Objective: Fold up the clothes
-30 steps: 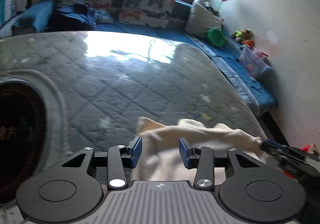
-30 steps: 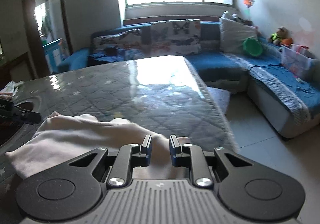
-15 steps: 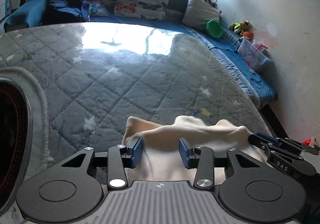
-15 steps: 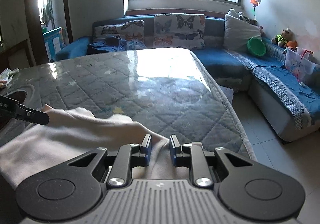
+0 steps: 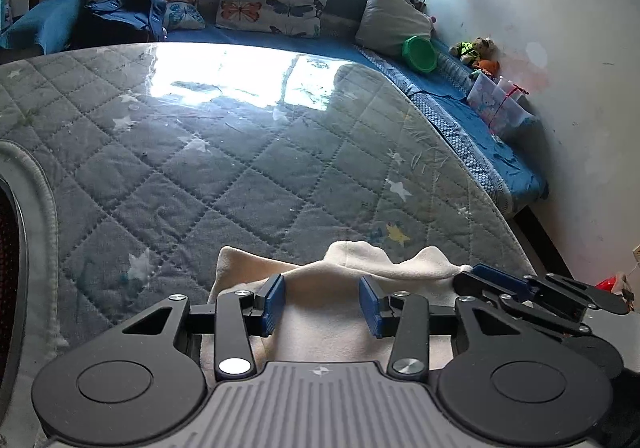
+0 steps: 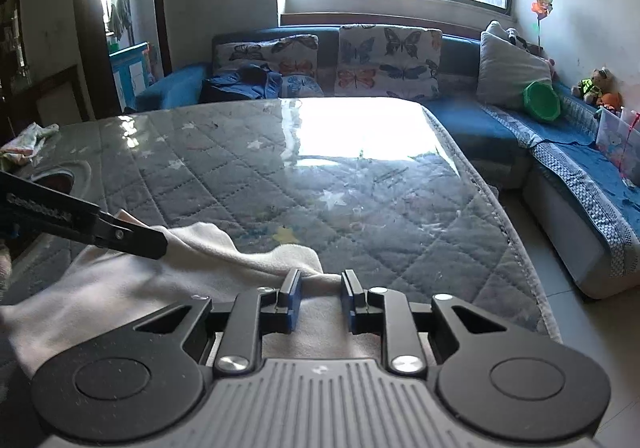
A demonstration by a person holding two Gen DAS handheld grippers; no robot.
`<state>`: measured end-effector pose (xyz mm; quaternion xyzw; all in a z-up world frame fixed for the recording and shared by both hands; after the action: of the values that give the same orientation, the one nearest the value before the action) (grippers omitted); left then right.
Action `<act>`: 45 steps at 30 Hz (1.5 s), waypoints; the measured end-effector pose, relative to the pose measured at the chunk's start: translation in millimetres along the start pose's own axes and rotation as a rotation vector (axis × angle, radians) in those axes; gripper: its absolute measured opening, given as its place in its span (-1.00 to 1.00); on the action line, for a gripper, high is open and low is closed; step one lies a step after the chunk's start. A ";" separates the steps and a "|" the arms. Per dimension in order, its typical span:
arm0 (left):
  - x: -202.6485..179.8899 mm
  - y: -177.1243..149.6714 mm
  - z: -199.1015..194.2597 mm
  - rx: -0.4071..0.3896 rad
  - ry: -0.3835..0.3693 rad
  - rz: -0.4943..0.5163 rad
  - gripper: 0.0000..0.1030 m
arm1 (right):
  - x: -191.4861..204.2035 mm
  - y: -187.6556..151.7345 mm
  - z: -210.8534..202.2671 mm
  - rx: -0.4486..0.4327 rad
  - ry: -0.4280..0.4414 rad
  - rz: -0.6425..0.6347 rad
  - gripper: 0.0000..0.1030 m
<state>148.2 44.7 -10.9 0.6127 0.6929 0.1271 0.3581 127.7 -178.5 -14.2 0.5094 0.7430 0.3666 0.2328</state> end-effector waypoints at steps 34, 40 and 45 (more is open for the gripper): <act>-33.6 -83.7 -61.8 -0.067 -0.059 0.245 0.01 | 60.4 -68.5 -85.0 -0.123 0.000 -0.207 0.00; -46.4 -83.8 -64.8 -0.086 -0.074 0.273 0.02 | 45.9 -69.0 -102.3 -0.149 -0.028 -0.159 0.06; -54.5 -87.9 -57.0 -0.075 -0.064 0.282 0.02 | 28.4 -71.8 -110.9 -0.133 -0.040 -0.095 0.03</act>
<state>44.0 -10.6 -5.9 0.6940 0.5828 0.1825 0.3814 -4.8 -201.5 -0.5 0.4641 0.7355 0.3936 0.2979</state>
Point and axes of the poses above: each gripper's, at about its wrist camera, not at the fingertips, and z roughly the way its jaws point, x to its left, y to its top, the point moved 1 cm from there along z, roughly the way its jaws point, and after that the axes turned 1 degree about -x, right-handed, at the moved point
